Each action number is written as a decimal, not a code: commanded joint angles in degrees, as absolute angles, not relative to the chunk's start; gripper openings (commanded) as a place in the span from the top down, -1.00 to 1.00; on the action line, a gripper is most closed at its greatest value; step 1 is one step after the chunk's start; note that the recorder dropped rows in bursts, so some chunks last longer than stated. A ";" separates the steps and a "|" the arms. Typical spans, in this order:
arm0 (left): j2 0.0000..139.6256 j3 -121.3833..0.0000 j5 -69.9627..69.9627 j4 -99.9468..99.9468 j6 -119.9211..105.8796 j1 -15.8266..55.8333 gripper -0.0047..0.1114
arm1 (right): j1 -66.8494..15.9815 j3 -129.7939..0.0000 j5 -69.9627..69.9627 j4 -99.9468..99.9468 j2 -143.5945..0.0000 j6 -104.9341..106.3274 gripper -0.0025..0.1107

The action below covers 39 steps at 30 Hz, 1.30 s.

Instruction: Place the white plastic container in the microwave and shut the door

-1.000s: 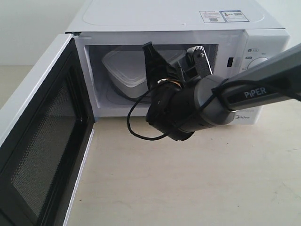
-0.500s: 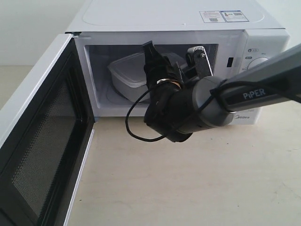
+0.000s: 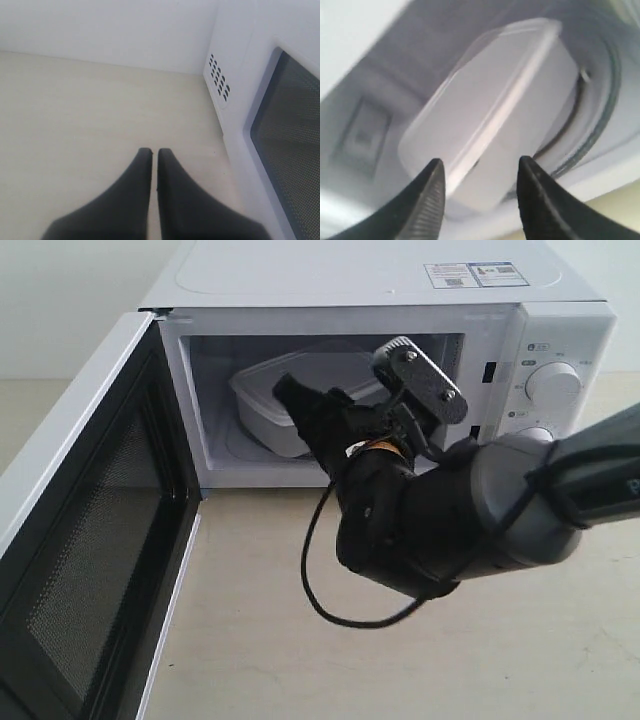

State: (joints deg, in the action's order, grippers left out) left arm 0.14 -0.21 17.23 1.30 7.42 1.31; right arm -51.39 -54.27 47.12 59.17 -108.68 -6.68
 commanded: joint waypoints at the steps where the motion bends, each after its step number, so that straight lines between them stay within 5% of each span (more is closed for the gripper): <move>1: 0.00 0.00 16.89 1.02 7.19 1.21 0.84 | -53.19 -50.26 42.77 51.87 -105.70 21.77 0.31; 6: 0.00 0.00 16.89 1.02 7.19 1.21 0.84 | -53.19 -49.83 40.18 50.12 -106.82 31.99 0.96; 20: 0.00 0.00 16.89 1.02 7.19 1.21 0.84 | -53.19 -52.56 52.31 43.97 -115.82 16.10 0.96; 39: 0.00 0.00 16.89 1.02 7.19 1.21 0.84 | -47.24 -66.66 48.01 44.43 -122.77 14.82 0.96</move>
State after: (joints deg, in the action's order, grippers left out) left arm 0.14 -0.21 17.23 1.30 7.42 1.31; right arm -48.35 -65.15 48.23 44.38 -122.65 14.85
